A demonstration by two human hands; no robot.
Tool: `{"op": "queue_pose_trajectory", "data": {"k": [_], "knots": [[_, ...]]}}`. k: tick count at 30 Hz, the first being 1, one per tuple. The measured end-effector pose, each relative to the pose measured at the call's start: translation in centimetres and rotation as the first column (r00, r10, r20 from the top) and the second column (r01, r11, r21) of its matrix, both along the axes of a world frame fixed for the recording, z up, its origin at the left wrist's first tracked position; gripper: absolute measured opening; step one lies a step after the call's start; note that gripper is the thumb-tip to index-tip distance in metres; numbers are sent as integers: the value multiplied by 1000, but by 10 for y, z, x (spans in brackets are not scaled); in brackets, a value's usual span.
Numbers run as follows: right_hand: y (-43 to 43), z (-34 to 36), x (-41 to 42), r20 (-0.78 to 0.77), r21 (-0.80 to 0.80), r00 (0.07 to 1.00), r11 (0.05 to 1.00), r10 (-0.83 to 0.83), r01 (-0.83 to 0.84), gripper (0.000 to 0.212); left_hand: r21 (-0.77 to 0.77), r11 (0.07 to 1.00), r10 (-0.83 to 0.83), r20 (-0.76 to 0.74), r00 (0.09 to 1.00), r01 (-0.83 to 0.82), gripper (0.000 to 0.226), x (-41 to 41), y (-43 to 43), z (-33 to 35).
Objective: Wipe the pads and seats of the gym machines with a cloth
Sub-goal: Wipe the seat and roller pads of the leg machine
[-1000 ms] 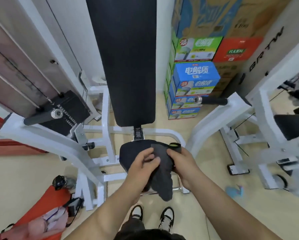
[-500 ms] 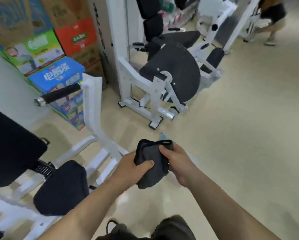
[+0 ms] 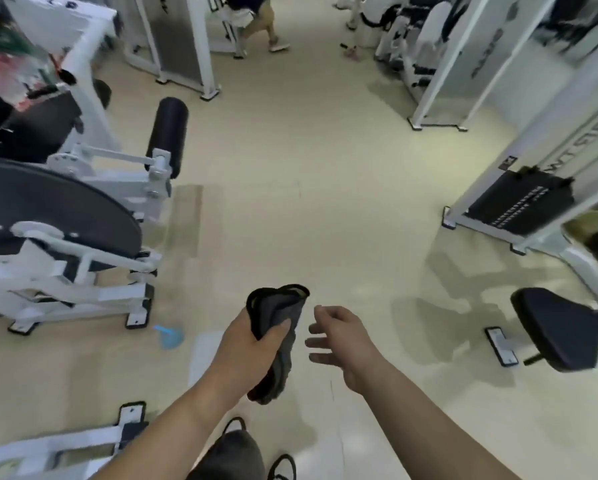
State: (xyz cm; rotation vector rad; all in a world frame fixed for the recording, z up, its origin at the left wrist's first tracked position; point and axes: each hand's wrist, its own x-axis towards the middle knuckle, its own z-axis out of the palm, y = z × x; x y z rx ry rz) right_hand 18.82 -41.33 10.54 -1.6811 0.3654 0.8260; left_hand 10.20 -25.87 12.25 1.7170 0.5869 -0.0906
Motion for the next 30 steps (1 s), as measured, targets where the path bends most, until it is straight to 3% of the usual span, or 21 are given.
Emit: {"op": "queue_pose_trajectory", "data": {"k": [7, 11, 13, 15, 17, 21, 26, 30], "knots": [[-92, 17, 76, 13, 119, 978, 971, -210, 207, 51, -178, 935, -316, -22, 949, 307, 13, 137, -92, 4], [-157, 32, 110, -4, 165, 913, 900, -408, 403, 63, -213, 782, -601, -8, 799, 586, 26, 201, -158, 16], [-192, 34, 120, 9, 151, 853, 844, -522, 515, 51, -225, 682, -717, -24, 696, 696, 33, 222, -196, 17], [-228, 32, 132, 44, 161, 778, 773, -626, 613, 23, -173, 647, -757, -31, 653, 742, 38, 247, -235, 11], [-268, 27, 145, 81, 163, 703, 706, -706, 690, 9, -137, 631, -772, -18, 635, 763, 38, 275, -279, 5], [-355, 12, 171, 103, 130, 558, 568, -823, 813, 10, -190, 514, -856, -55, 514, 836, 28, 318, -376, -6], [-475, -2, 216, 103, 104, 591, 599, -800, 794, 28, -141, 507, -862, -97, 498, 850, 14, 373, -497, -29], [-549, -9, 248, 64, 27, 505, 507, -861, 861, 29, -121, 473, -877, -156, 454, 873, 10, 418, -556, -41]]}}
